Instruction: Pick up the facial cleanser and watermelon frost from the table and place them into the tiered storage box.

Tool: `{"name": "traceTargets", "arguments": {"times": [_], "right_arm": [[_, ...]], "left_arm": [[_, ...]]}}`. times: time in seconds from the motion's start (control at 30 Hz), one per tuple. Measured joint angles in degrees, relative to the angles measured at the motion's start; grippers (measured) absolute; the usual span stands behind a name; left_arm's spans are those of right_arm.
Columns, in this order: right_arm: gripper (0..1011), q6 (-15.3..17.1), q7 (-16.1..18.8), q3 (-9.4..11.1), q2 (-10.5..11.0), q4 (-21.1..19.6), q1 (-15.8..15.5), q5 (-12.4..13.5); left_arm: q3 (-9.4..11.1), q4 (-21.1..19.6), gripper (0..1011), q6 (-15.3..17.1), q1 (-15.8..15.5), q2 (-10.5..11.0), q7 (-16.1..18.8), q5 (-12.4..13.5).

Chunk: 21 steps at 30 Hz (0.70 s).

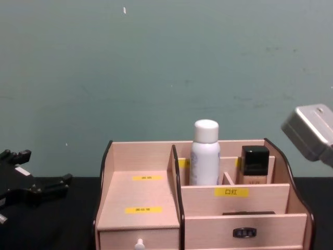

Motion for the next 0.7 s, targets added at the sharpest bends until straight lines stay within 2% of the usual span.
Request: {"name": "traceTargets", "arguments": {"times": [0.07, 0.2, 0.27, 0.7], "right_arm": [[902, 0.0, 0.0, 0.0, 0.0, 0.0, 0.0, 0.0], [761, 0.0, 0.0, 0.0, 0.0, 0.0, 0.0, 0.1], [737, -0.1, 0.0, 0.0, 0.0, -0.1, 0.0, 0.1], [728, -0.1, 0.0, 0.0, 0.1, -0.1, -0.1, 0.2]], "left_arm": [[0.0, 0.0, 1001, 0.0, 0.0, 0.0, 0.0, 0.0], [0.0, 0.0, 1001, 0.0, 0.0, 0.0, 0.0, 0.0], [0.0, 0.0, 1001, 0.0, 0.0, 0.0, 0.0, 0.0], [0.0, 0.0, 1001, 0.0, 0.0, 0.0, 0.0, 0.0]]}}
